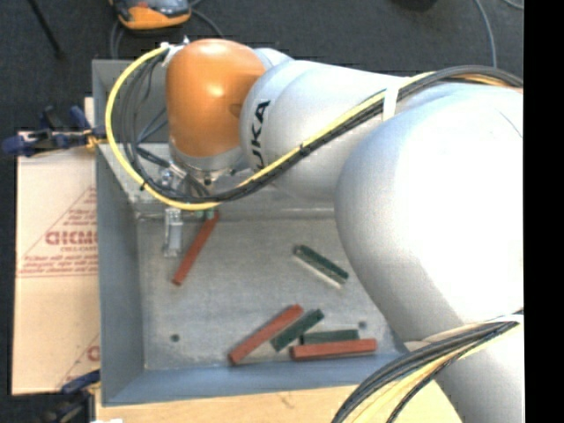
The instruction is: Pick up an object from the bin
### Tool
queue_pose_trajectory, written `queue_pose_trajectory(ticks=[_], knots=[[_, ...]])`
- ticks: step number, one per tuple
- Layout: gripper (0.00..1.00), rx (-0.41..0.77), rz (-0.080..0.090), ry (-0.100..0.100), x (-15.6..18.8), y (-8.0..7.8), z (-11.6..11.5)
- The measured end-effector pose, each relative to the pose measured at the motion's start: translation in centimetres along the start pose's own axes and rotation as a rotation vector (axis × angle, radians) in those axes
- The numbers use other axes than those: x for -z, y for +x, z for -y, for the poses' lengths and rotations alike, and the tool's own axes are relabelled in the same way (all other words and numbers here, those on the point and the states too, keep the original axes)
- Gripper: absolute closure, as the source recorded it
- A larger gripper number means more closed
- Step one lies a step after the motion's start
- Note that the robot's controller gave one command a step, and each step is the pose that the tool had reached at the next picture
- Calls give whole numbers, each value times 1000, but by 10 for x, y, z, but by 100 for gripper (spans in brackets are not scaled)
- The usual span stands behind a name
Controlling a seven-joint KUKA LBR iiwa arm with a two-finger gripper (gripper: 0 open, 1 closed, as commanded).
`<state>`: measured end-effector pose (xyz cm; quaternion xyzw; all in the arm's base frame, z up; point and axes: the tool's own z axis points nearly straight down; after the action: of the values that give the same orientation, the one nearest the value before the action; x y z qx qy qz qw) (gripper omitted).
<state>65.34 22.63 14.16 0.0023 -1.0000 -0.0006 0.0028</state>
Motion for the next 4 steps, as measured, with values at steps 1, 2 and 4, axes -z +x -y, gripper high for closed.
queue_pose_trajectory(ticks=[1, 2, 4], knots=[[0, -3, 8, -2, 6, -2, 1], [100, 391, 9, 0, -71, 36, 46], [100, 435, 1, 4, -23, 45, 43]])
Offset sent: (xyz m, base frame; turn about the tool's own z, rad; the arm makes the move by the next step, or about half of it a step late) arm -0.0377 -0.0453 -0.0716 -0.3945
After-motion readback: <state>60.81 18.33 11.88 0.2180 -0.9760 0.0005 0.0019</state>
